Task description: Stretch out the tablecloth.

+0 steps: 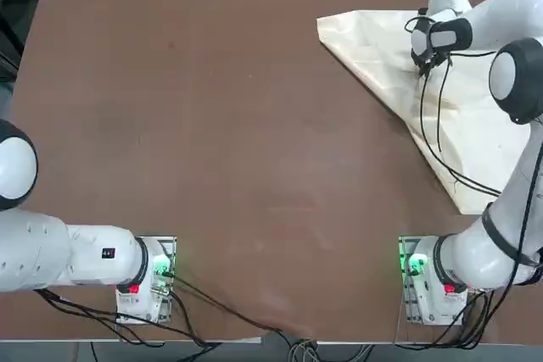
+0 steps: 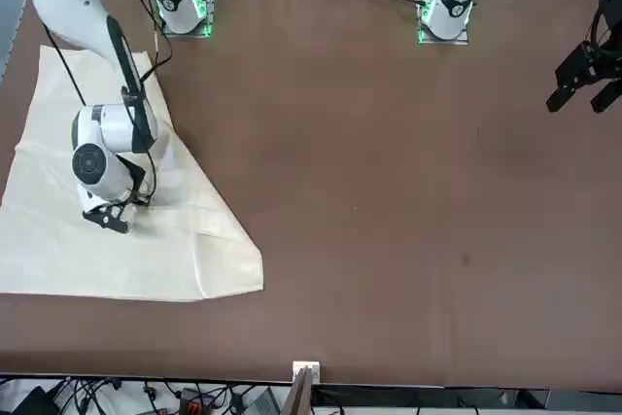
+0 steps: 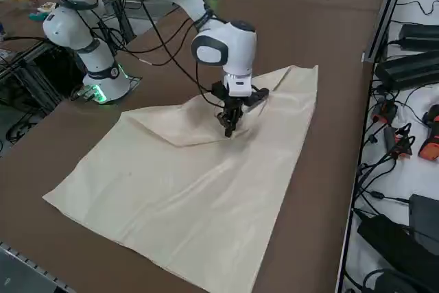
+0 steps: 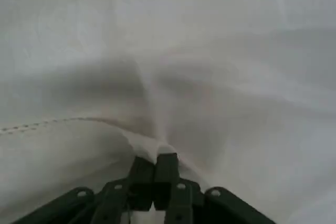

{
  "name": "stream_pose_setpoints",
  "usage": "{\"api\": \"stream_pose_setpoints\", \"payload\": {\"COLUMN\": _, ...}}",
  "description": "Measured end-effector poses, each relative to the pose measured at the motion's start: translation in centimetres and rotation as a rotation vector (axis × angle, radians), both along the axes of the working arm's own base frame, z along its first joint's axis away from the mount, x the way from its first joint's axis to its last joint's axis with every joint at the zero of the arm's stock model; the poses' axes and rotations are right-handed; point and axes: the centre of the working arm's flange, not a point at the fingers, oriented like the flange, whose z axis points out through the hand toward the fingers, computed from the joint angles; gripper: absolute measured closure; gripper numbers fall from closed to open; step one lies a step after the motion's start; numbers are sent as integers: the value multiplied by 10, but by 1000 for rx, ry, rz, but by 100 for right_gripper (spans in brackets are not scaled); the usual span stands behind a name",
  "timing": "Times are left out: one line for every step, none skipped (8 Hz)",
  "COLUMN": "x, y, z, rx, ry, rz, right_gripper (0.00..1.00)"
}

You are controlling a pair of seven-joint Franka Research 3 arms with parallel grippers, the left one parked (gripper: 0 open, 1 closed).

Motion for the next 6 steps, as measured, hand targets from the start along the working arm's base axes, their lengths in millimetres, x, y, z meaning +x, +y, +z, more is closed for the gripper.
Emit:
{"api": "stream_pose_setpoints", "payload": {"x": 0, "y": 2, "z": 0, "rx": 20, "ry": 10, "rz": -8, "right_gripper": 98}}
{"api": "stream_pose_setpoints", "payload": {"x": 1, "y": 6, "z": 1, "rx": 55, "ry": 34, "rz": -24, "right_gripper": 98}}
{"api": "stream_pose_setpoints", "payload": {"x": 3, "y": 12, "z": 5, "rx": 103, "ry": 67, "rz": -37, "right_gripper": 98}}
{"api": "stream_pose_setpoints", "payload": {"x": 6, "y": 17, "z": 12, "rx": 156, "ry": 97, "rz": -47, "right_gripper": 98}}
{"api": "stream_pose_setpoints", "payload": {"x": 9, "y": 22, "z": 21, "rx": 210, "ry": 123, "rz": -50, "right_gripper": 98}}
{"api": "stream_pose_setpoints", "payload": {"x": 11, "y": 26, "z": 31, "rx": 262, "ry": 144, "rz": -44, "right_gripper": 98}}
